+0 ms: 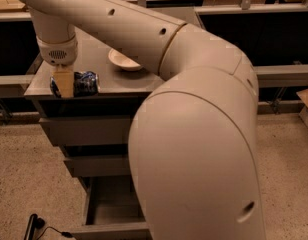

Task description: Place pepsi can into bottom drawer

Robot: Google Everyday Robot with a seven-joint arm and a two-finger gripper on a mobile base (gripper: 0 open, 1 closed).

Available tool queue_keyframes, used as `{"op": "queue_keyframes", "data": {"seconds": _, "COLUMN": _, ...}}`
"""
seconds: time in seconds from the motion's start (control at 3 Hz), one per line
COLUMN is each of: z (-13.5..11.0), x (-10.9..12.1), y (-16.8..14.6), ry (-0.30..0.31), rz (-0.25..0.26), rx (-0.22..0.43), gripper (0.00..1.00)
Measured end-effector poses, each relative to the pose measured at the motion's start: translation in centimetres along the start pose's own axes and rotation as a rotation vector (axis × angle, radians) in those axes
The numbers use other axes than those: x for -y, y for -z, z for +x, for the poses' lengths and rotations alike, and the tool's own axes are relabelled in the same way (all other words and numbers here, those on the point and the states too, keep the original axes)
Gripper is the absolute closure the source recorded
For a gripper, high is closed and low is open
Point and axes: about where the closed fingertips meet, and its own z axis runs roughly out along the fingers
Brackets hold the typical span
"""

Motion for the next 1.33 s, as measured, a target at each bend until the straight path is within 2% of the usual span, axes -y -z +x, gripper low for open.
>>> {"op": "queue_keyframes", "data": {"seconds": 0.33, "z": 2.6, "x": -3.5, "y": 2.1, "ry": -0.046, "rz": -0.039, "rx": 0.045, "gripper": 1.0}}
{"op": "queue_keyframes", "data": {"seconds": 0.67, "z": 4.1, "x": -8.7, "y": 2.6, "ry": -0.115, "rz": -0.07, "rx": 0.063, "gripper": 1.0}}
{"op": "queue_keyframes", "data": {"seconds": 1.0, "z": 5.3, "x": -11.0, "y": 0.0, "ry": -0.112, "rz": -0.121, "rx": 0.01, "gripper": 1.0}}
{"op": "queue_keyframes", "data": {"seconds": 1.33, "z": 5.4, "x": -10.0, "y": -0.8, "ry": -0.138, "rz": -0.124, "rx": -0.002, "gripper": 1.0}}
